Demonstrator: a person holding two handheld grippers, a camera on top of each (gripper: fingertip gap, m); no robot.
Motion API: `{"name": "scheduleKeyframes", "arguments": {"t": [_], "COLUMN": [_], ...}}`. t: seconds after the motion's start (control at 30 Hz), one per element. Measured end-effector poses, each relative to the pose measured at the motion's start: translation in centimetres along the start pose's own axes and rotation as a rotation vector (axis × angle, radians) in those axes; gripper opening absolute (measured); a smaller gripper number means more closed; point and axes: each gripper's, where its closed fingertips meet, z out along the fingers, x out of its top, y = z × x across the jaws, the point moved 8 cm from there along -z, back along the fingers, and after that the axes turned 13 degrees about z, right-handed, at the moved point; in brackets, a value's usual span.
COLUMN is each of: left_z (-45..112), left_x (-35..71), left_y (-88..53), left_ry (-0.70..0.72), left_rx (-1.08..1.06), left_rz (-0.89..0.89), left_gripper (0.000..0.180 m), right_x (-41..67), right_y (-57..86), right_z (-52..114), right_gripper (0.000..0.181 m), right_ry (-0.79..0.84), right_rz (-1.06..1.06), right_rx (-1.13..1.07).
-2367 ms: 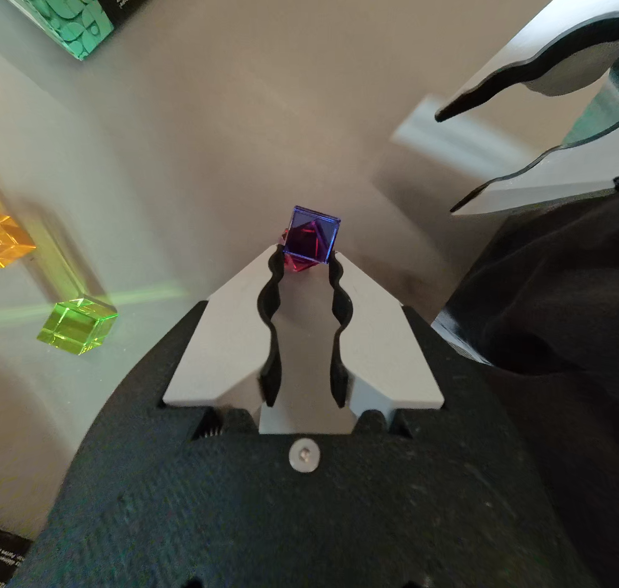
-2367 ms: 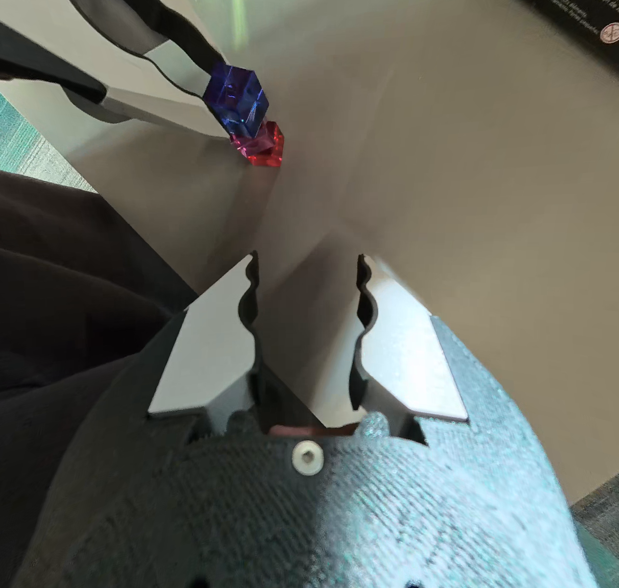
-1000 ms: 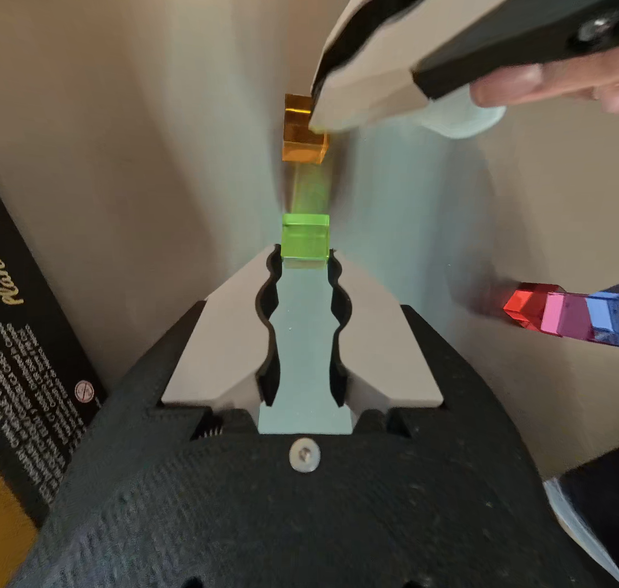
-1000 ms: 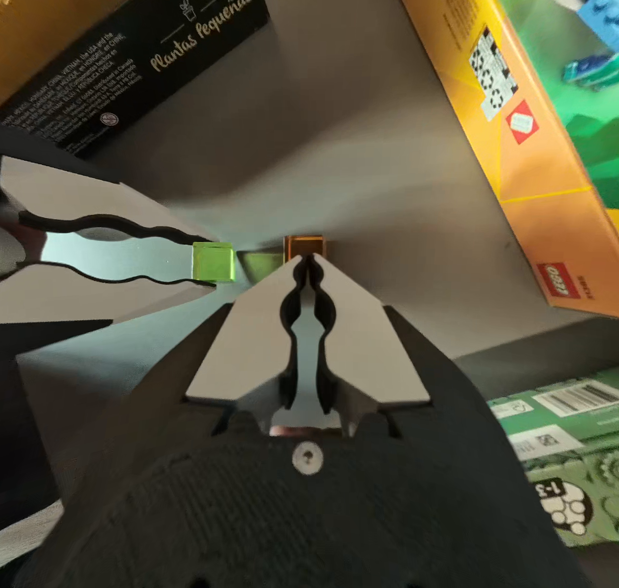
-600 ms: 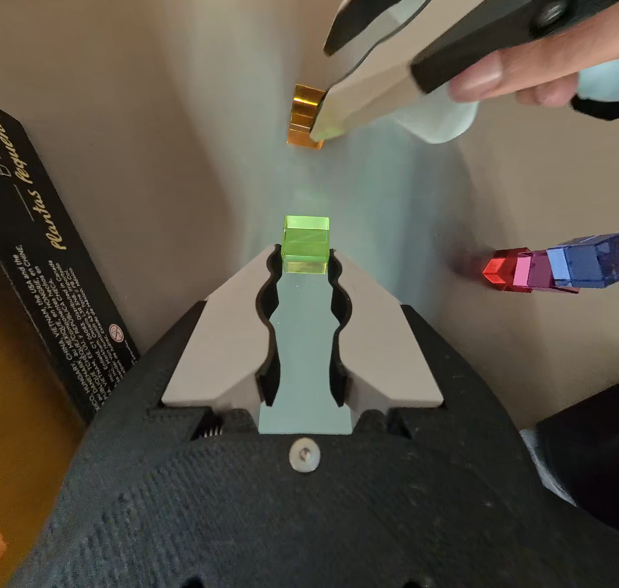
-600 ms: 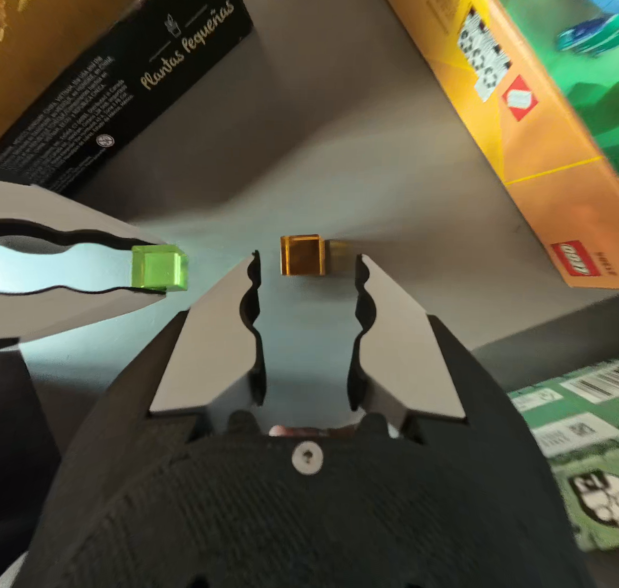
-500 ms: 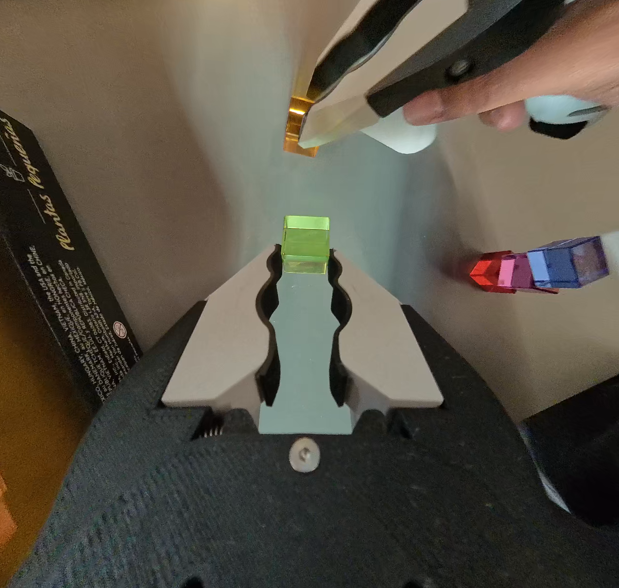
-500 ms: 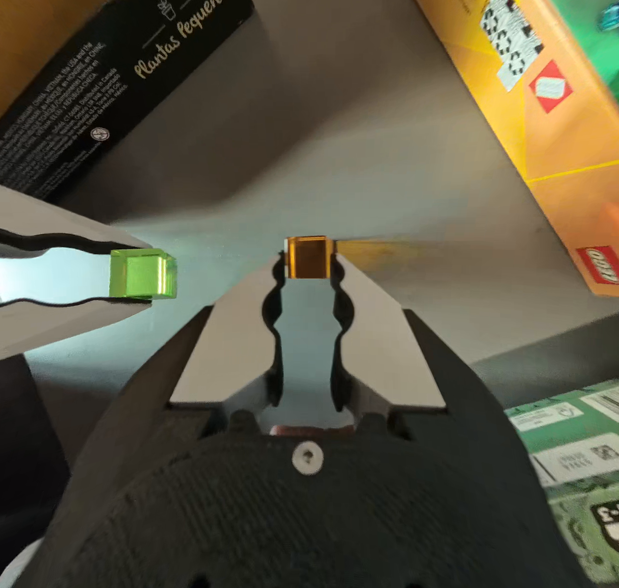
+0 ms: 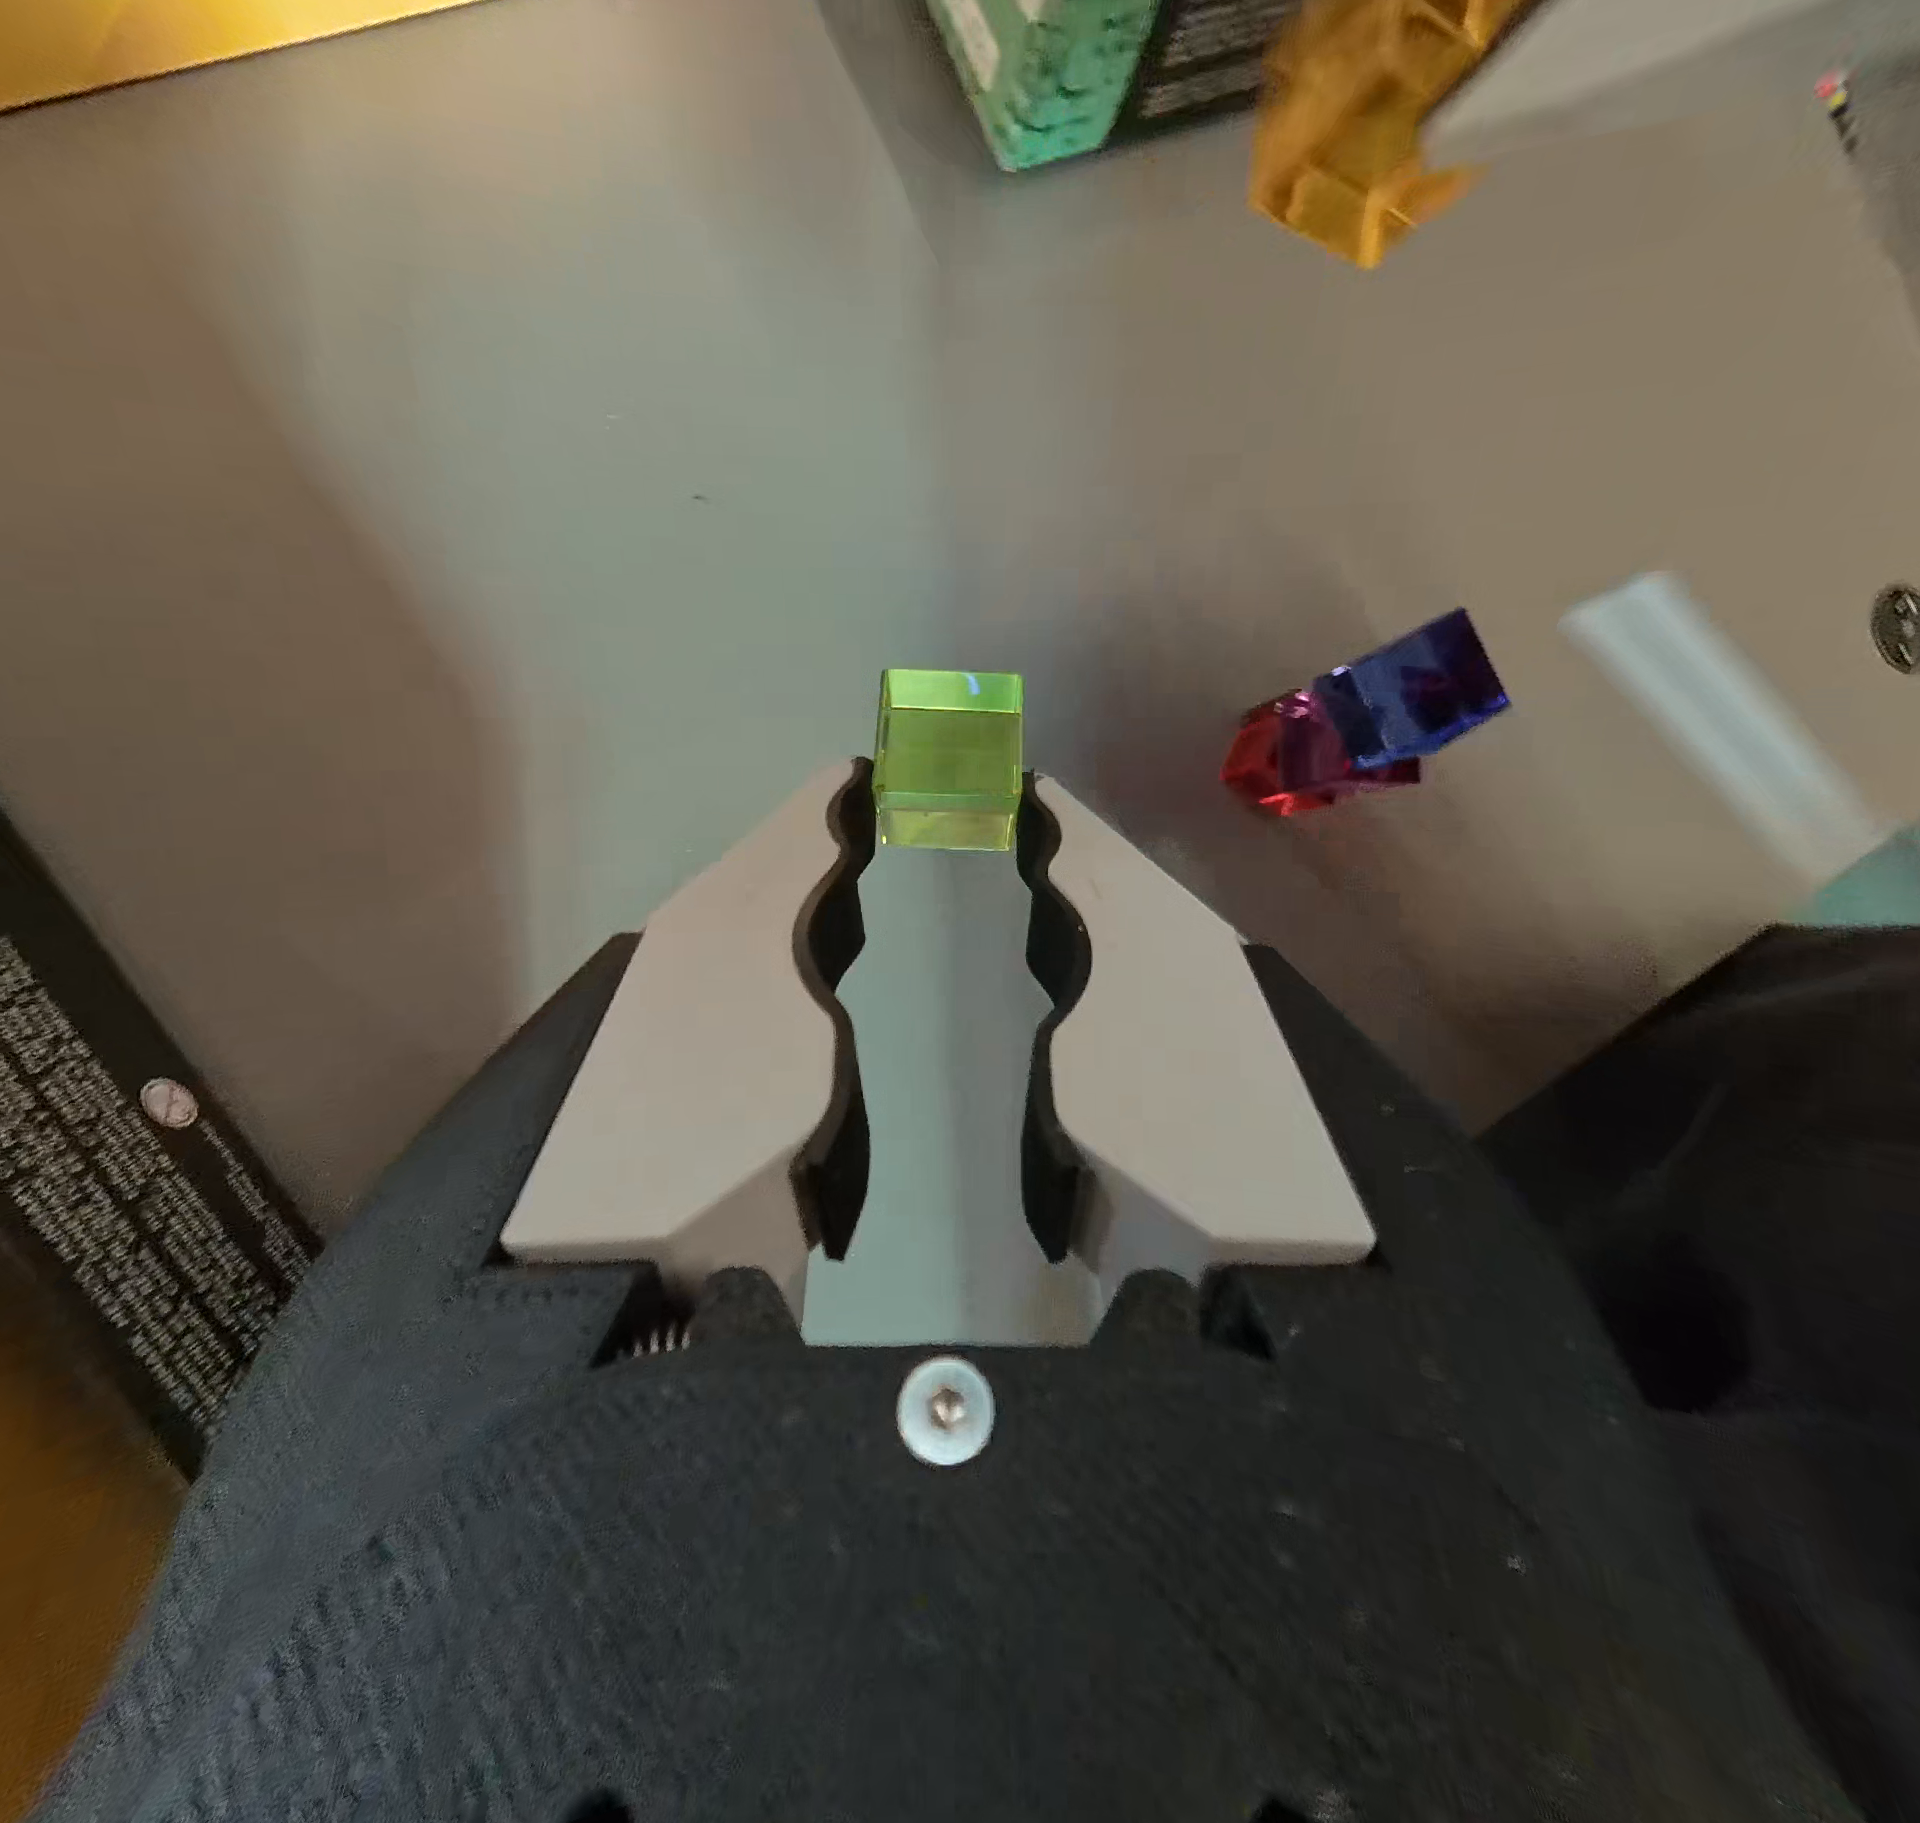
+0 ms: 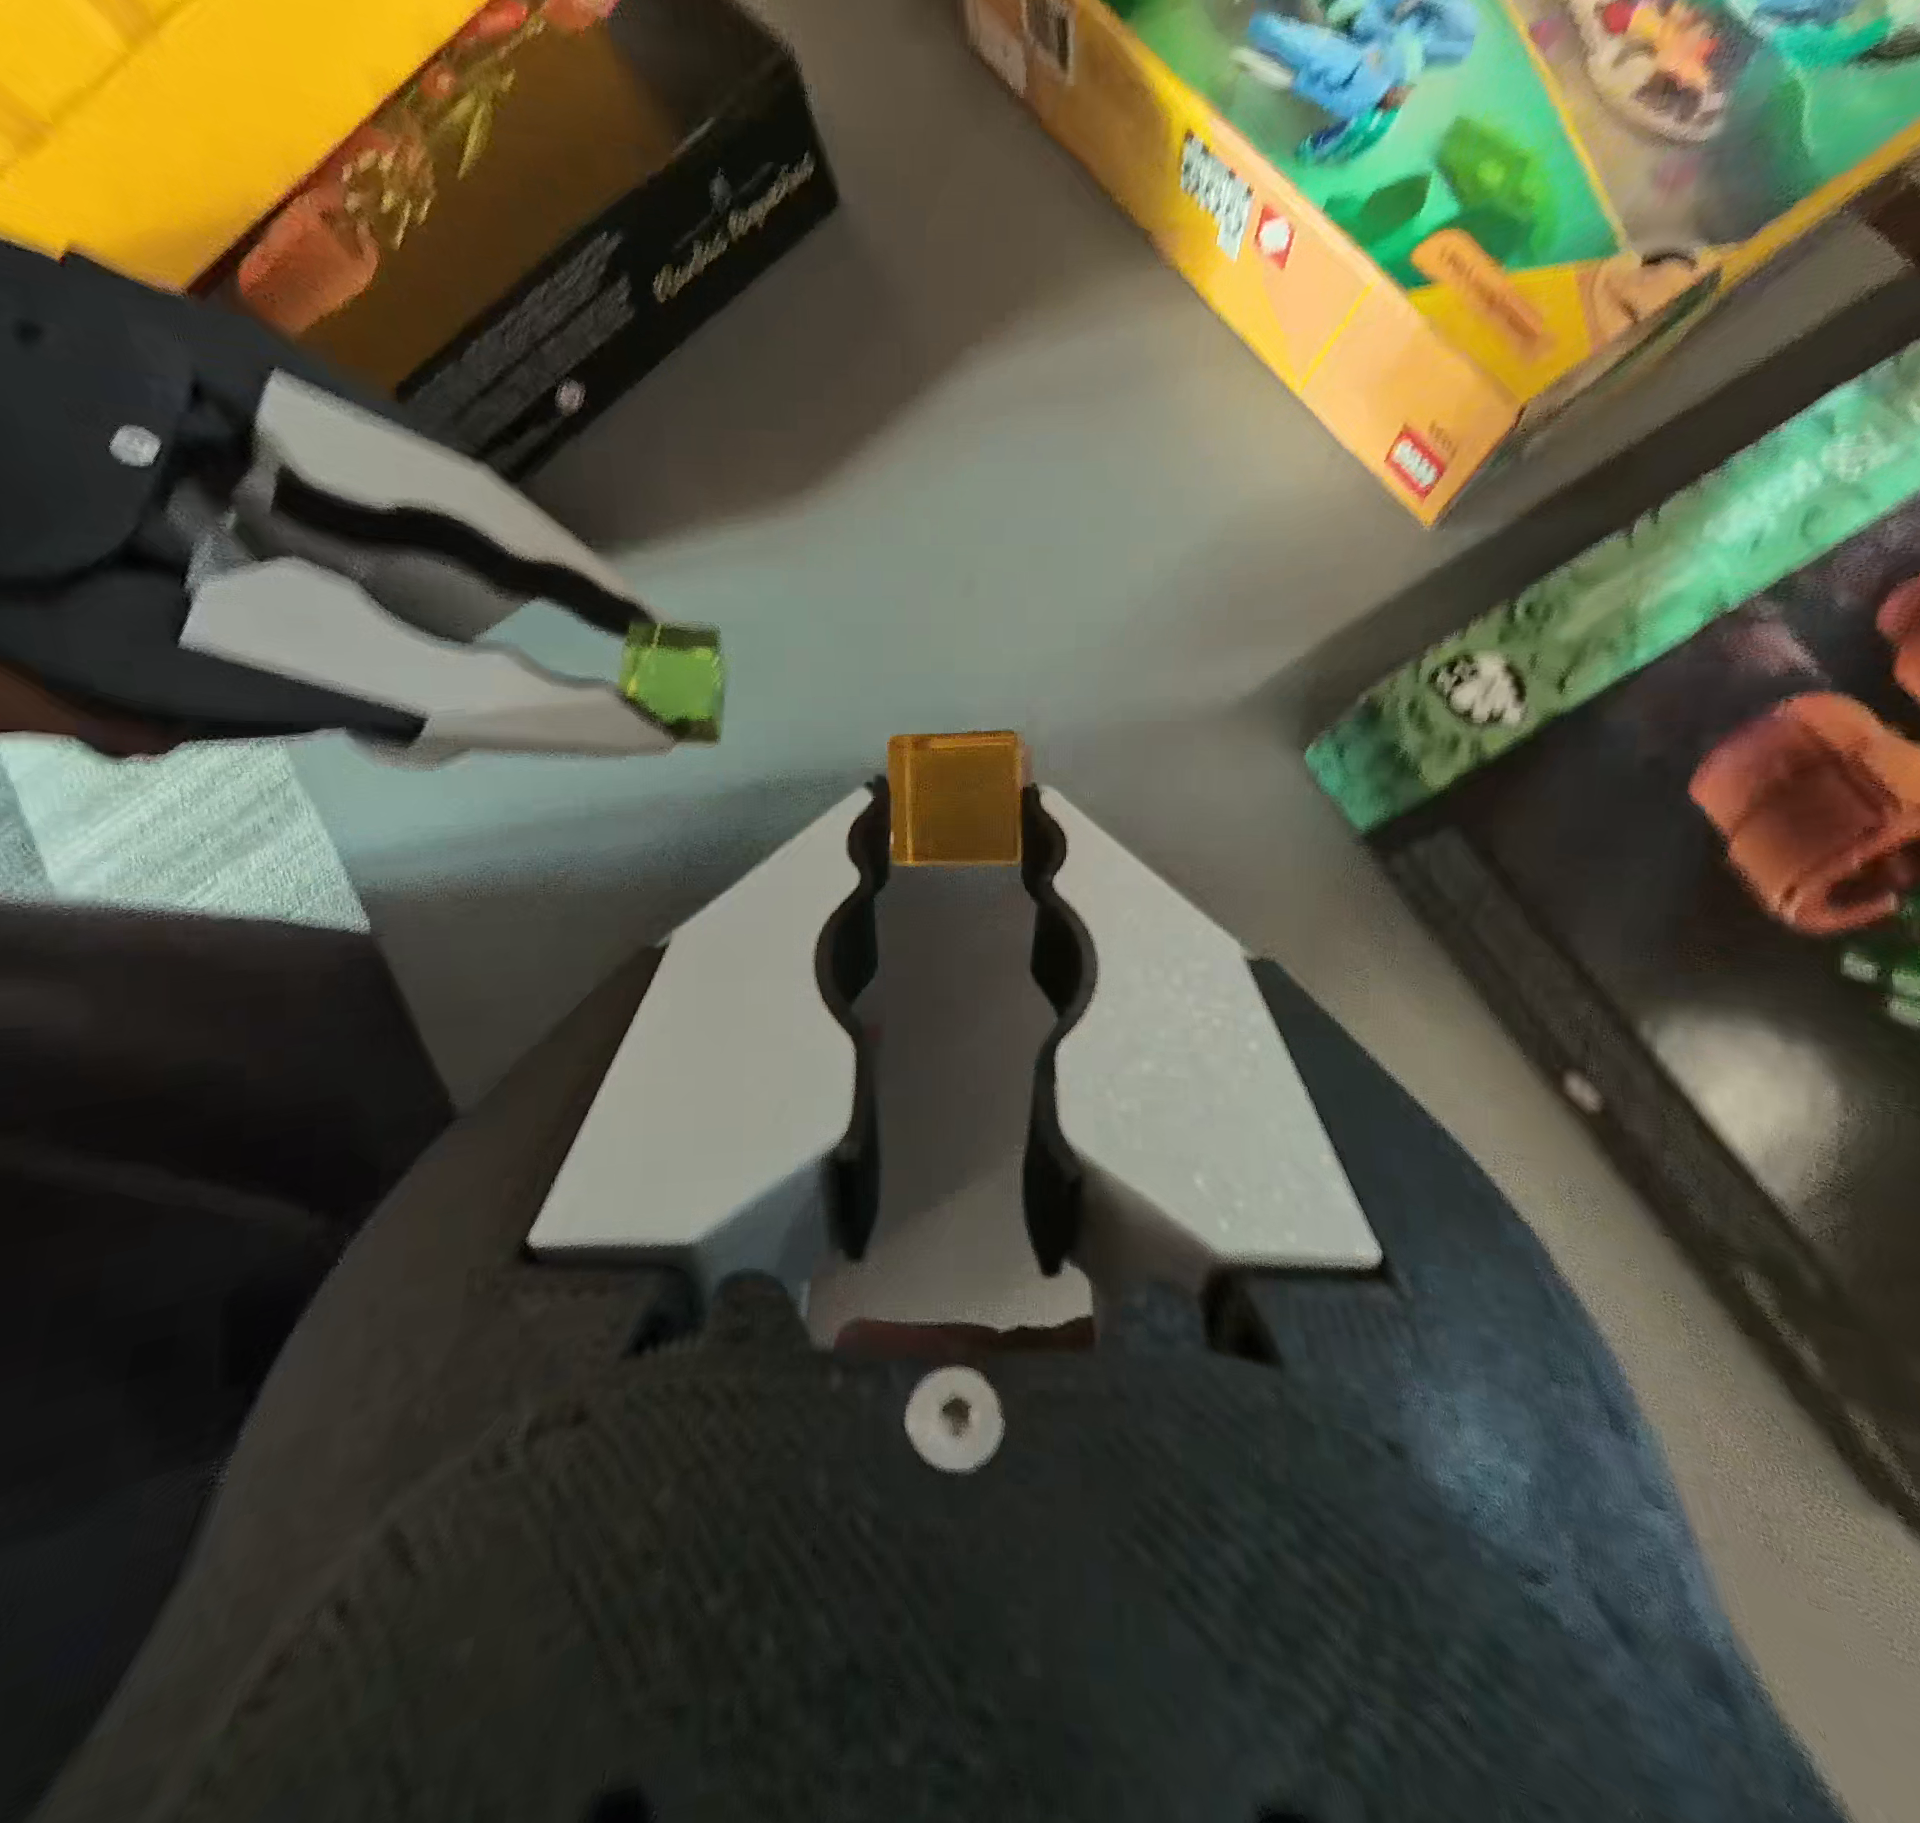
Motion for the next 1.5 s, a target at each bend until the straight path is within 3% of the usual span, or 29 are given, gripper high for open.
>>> {"name": "scheduleKeyframes", "arguments": {"t": [0.4, 0.87, 1.07, 1.23, 1.5], "left_z": [0.4, 0.5, -0.1, -1.2, -0.3], "left_x": [2.6, 4.2, 4.7, 5.6, 5.2], "left_y": [3.2, 4.7, 4.9, 6.2, 7.9], "left_ry": [0.002, 0.018, 0.041, 0.108, 0.074], "left_rx": [-0.113, -0.143, -0.148, -0.233, -0.286], "left_rz": [0.200, 0.264, 0.265, 0.317, 0.396], "left_gripper": [0.025, 0.025, 0.025, 0.024, 0.025], "right_x": [-6.8, -7.6, -7.8, -9.3, -11.5], "right_y": [-3.2, -3.6, -3.2, -2.7, -2.2], "right_z": [-1.5, -0.6, -1.6, -3.1, -4.9], "right_gripper": [0.023, 0.023, 0.045, 0.046, 0.045], "right_ry": [-0.085, -0.105, -0.096, -0.104, -0.105], "right_rz": [0.008, 0.010, 0.023, 0.065, 0.168], "right_rx": [0.017, 0.030, 0.007, -0.018, -0.051]}}
